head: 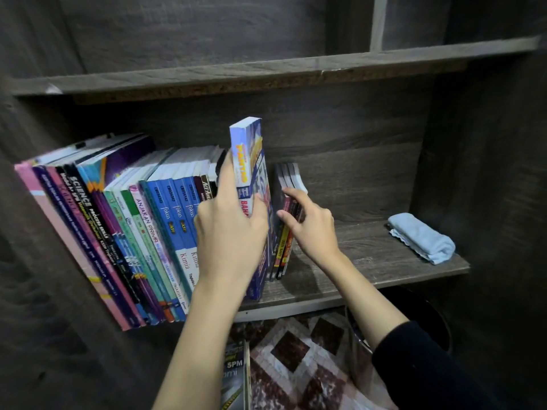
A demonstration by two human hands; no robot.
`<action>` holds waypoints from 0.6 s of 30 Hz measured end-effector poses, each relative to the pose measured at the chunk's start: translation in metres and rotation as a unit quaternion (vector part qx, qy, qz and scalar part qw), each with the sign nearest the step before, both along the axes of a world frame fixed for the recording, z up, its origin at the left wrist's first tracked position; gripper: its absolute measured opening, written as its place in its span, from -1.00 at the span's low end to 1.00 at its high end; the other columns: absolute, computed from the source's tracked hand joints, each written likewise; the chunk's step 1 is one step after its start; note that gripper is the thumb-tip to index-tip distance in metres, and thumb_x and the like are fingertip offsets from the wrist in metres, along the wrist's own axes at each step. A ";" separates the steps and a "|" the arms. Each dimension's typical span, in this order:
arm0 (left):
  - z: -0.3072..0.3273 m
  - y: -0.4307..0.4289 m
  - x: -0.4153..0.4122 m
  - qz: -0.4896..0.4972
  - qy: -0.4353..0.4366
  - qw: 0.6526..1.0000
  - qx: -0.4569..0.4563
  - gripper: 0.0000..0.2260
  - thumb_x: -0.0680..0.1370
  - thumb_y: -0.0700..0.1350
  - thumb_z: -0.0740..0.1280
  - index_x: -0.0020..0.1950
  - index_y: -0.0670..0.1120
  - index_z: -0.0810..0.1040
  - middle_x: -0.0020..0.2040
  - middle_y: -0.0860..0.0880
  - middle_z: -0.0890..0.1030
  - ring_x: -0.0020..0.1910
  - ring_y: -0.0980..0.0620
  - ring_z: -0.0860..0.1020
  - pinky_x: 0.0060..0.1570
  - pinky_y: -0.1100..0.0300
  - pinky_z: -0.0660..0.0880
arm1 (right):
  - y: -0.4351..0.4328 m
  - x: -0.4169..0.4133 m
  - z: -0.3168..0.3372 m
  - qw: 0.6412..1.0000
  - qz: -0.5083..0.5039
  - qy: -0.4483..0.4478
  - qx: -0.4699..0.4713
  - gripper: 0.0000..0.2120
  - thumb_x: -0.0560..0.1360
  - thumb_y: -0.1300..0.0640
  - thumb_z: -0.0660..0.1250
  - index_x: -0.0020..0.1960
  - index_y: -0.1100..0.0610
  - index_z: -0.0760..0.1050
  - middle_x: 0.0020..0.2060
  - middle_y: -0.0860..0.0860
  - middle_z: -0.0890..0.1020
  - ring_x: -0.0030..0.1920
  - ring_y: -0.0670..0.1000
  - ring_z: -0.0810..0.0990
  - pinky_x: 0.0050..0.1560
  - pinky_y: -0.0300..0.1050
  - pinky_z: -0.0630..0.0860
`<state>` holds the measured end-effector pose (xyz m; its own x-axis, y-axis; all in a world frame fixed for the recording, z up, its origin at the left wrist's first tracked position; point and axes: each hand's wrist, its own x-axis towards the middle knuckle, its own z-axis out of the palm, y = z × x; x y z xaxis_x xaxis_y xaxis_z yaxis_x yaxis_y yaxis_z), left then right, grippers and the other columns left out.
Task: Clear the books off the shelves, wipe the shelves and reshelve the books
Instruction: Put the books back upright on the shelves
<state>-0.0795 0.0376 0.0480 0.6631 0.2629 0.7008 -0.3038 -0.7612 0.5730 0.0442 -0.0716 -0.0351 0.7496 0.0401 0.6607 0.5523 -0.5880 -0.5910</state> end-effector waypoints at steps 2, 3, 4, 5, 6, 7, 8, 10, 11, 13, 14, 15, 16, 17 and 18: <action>0.000 -0.002 0.003 0.004 -0.002 1.000 0.010 -0.55 0.56 -0.12 0.29 0.45 -0.04 0.32 -0.12 -0.07 0.63 -0.40 0.25 0.40 -0.29 0.59 0.30 | 0.000 0.000 0.000 1.000 0.000 0.005 0.004 -0.60 0.49 0.07 0.40 0.32 0.03 0.47 0.17 0.00 0.62 0.06 0.11 0.62 0.06 -0.09 0.47; -0.001 -0.003 0.005 0.001 -0.010 1.000 0.017 -0.54 0.56 -0.12 0.29 0.45 -0.04 0.31 -0.10 -0.09 0.64 -0.41 0.17 0.43 -0.29 0.52 0.34 | 0.000 0.000 0.000 1.000 -0.001 0.006 0.006 -0.59 0.49 0.07 0.40 0.32 0.03 0.47 0.17 0.00 0.62 0.08 0.11 0.62 0.07 -0.09 0.47; -0.001 -0.003 0.005 -0.006 -0.017 1.000 0.022 -0.53 0.56 -0.13 0.29 0.46 -0.03 0.30 -0.08 -0.10 0.66 -0.39 0.06 0.49 -0.25 0.42 0.41 | 0.000 0.000 0.000 1.000 -0.003 0.005 0.007 -0.59 0.49 0.07 0.41 0.32 0.04 0.48 0.17 0.00 0.62 0.08 0.11 0.62 0.08 -0.09 0.47; -0.001 -0.004 0.006 -0.010 -0.022 0.999 0.024 -0.50 0.56 -0.13 0.29 0.48 -0.01 0.27 -0.06 -0.11 0.66 -0.33 -0.05 0.54 -0.16 0.21 0.49 | 0.000 0.000 -0.001 1.000 -0.004 0.003 0.009 -0.59 0.49 0.08 0.41 0.32 0.04 0.48 0.18 0.00 0.62 0.09 0.10 0.62 0.07 -0.11 0.45; -0.002 -0.005 0.006 -0.007 -0.025 0.999 0.028 -0.49 0.56 -0.14 0.29 0.50 0.00 0.24 -0.05 -0.12 0.66 -0.29 -0.10 0.55 -0.14 0.09 0.50 | -0.001 -0.001 -0.001 1.000 -0.004 0.000 0.009 -0.59 0.48 0.08 0.41 0.31 0.05 0.48 0.18 -0.01 0.62 0.08 0.10 0.62 0.07 -0.13 0.43; -0.002 -0.005 0.007 -0.001 -0.027 0.999 0.033 -0.47 0.56 -0.13 0.29 0.51 0.00 0.21 -0.05 -0.12 0.66 -0.28 -0.10 0.53 -0.16 0.08 0.47 | -0.001 -0.001 -0.001 1.000 -0.004 -0.002 0.009 -0.60 0.48 0.07 0.41 0.31 0.05 0.49 0.18 -0.01 0.62 0.07 0.10 0.62 0.05 -0.16 0.41; -0.002 -0.004 0.009 0.004 -0.030 0.999 0.037 -0.47 0.57 -0.13 0.28 0.51 0.01 0.20 -0.05 -0.11 0.65 -0.29 -0.09 0.51 -0.18 0.11 0.43 | -0.001 -0.001 -0.002 1.000 -0.008 -0.003 0.006 -0.60 0.48 0.07 0.41 0.30 0.05 0.49 0.17 -0.01 0.62 0.05 0.10 0.63 0.02 -0.17 0.40; -0.001 -0.003 0.013 0.010 -0.045 0.998 0.045 -0.49 0.57 -0.12 0.27 0.50 0.00 0.22 -0.06 -0.08 0.65 -0.33 -0.03 0.46 -0.21 0.22 0.33 | -0.002 -0.001 -0.001 1.000 -0.011 -0.003 0.004 -0.61 0.49 0.06 0.41 0.30 0.05 0.49 0.16 -0.01 0.63 0.00 0.11 0.63 0.00 -0.16 0.40; -0.001 -0.002 0.016 0.011 -0.052 0.997 0.048 -0.51 0.57 -0.12 0.28 0.49 -0.02 0.25 -0.06 -0.07 0.66 -0.36 0.00 0.42 -0.22 0.30 0.26 | -0.002 -0.001 -0.001 1.000 -0.010 -0.002 0.004 -0.61 0.49 0.06 0.40 0.30 0.05 0.49 0.17 -0.01 0.62 0.01 0.11 0.63 0.01 -0.15 0.41; -0.003 -0.002 0.021 -0.001 -0.061 0.997 0.045 -0.54 0.56 -0.14 0.29 0.45 -0.06 0.31 -0.04 -0.07 0.66 -0.38 0.03 0.41 -0.21 0.36 0.24 | -0.002 0.000 -0.001 1.000 -0.009 -0.001 0.005 -0.60 0.49 0.06 0.40 0.31 0.05 0.48 0.20 -0.02 0.61 0.06 0.09 0.62 0.05 -0.13 0.43; -0.006 -0.003 0.023 -0.013 -0.062 0.997 0.043 -0.55 0.56 -0.15 0.30 0.45 -0.08 0.33 -0.03 -0.08 0.67 -0.38 0.02 0.45 -0.20 0.36 0.28 | -0.001 0.000 -0.001 1.000 -0.009 -0.003 0.006 -0.60 0.49 0.07 0.40 0.31 0.06 0.48 0.21 -0.02 0.60 0.08 0.09 0.62 0.06 -0.13 0.44; -0.010 -0.004 0.025 -0.023 -0.061 0.997 0.042 -0.54 0.55 -0.17 0.30 0.45 -0.09 0.33 -0.03 -0.08 0.67 -0.39 0.00 0.48 -0.19 0.32 0.37 | -0.001 -0.001 -0.001 1.000 -0.011 -0.005 0.008 -0.60 0.49 0.07 0.41 0.31 0.06 0.49 0.21 -0.03 0.60 0.09 0.09 0.62 0.07 -0.12 0.45; -0.017 -0.004 0.028 -0.029 -0.056 0.997 0.040 -0.54 0.55 -0.18 0.30 0.45 -0.10 0.32 -0.05 -0.08 0.67 -0.41 -0.03 0.49 -0.20 0.21 0.46 | -0.001 -0.001 -0.001 1.000 -0.012 -0.007 0.008 -0.60 0.49 0.07 0.41 0.31 0.06 0.49 0.21 -0.02 0.60 0.09 0.09 0.62 0.07 -0.10 0.47; -0.024 -0.004 0.031 -0.031 -0.051 0.998 0.036 -0.53 0.55 -0.19 0.30 0.46 -0.10 0.32 -0.07 -0.09 0.67 -0.45 -0.05 0.49 -0.24 0.12 0.52 | 0.000 -0.001 -0.002 1.000 -0.013 -0.007 0.008 -0.60 0.49 0.07 0.40 0.31 0.05 0.48 0.21 -0.02 0.60 0.09 0.09 0.62 0.08 -0.09 0.48; -0.032 -0.003 0.034 -0.030 -0.044 0.998 0.030 -0.53 0.55 -0.19 0.30 0.46 -0.11 0.31 -0.09 -0.09 0.66 -0.47 -0.05 0.48 -0.29 0.08 0.54 | 0.000 0.000 -0.002 1.000 -0.012 -0.007 0.009 -0.60 0.49 0.07 0.40 0.31 0.05 0.48 0.21 -0.02 0.60 0.10 0.09 0.62 0.09 -0.07 0.48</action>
<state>-0.0450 0.0343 0.0163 0.6119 0.1808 0.7700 -0.3970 -0.7718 0.4967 0.0438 -0.0717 -0.0370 0.7408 0.0103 0.6716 0.5460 -0.5916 -0.5932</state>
